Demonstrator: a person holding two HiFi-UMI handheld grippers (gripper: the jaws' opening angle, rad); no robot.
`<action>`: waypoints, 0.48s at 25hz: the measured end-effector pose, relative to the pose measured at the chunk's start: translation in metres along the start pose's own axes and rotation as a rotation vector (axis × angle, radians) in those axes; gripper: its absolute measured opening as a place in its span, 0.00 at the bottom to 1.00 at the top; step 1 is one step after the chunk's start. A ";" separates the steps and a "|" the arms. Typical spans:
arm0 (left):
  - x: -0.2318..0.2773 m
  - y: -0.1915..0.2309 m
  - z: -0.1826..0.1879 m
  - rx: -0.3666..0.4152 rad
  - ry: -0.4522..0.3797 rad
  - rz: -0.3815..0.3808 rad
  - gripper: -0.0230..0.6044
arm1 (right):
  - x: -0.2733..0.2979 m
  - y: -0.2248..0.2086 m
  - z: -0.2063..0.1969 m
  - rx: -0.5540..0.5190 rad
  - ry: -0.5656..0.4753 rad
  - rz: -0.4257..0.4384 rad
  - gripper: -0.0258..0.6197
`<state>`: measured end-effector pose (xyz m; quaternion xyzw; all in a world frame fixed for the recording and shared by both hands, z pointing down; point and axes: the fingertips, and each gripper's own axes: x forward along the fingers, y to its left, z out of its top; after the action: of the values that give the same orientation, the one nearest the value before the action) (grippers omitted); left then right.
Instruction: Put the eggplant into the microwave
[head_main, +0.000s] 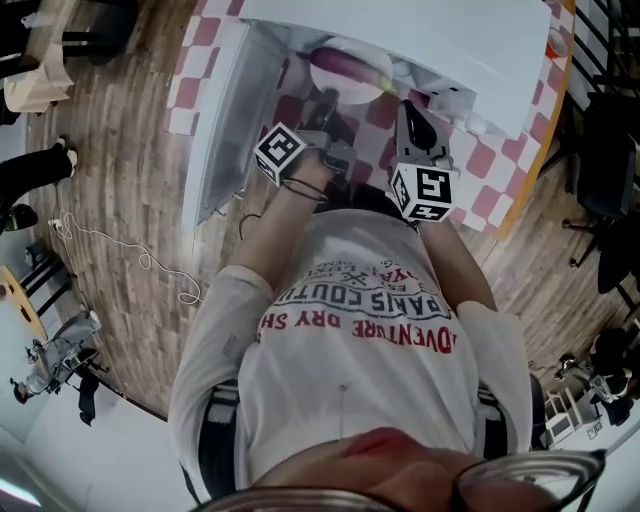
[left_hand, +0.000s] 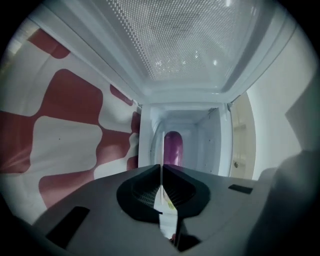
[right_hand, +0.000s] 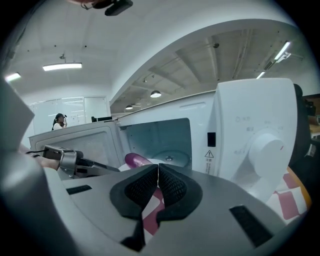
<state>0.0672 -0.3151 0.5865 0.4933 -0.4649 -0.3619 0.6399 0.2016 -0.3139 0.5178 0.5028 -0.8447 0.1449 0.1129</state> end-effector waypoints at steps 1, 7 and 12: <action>0.005 0.002 0.001 0.001 0.008 0.000 0.09 | 0.003 0.001 -0.002 -0.003 0.009 -0.008 0.08; 0.031 0.007 0.008 0.010 0.034 0.002 0.09 | 0.016 0.006 -0.012 0.015 0.041 -0.041 0.08; 0.048 0.011 0.016 0.027 0.033 0.011 0.09 | 0.019 0.006 -0.017 0.010 0.050 -0.054 0.08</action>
<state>0.0670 -0.3608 0.6093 0.5052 -0.4619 -0.3440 0.6427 0.1882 -0.3204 0.5389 0.5222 -0.8269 0.1584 0.1356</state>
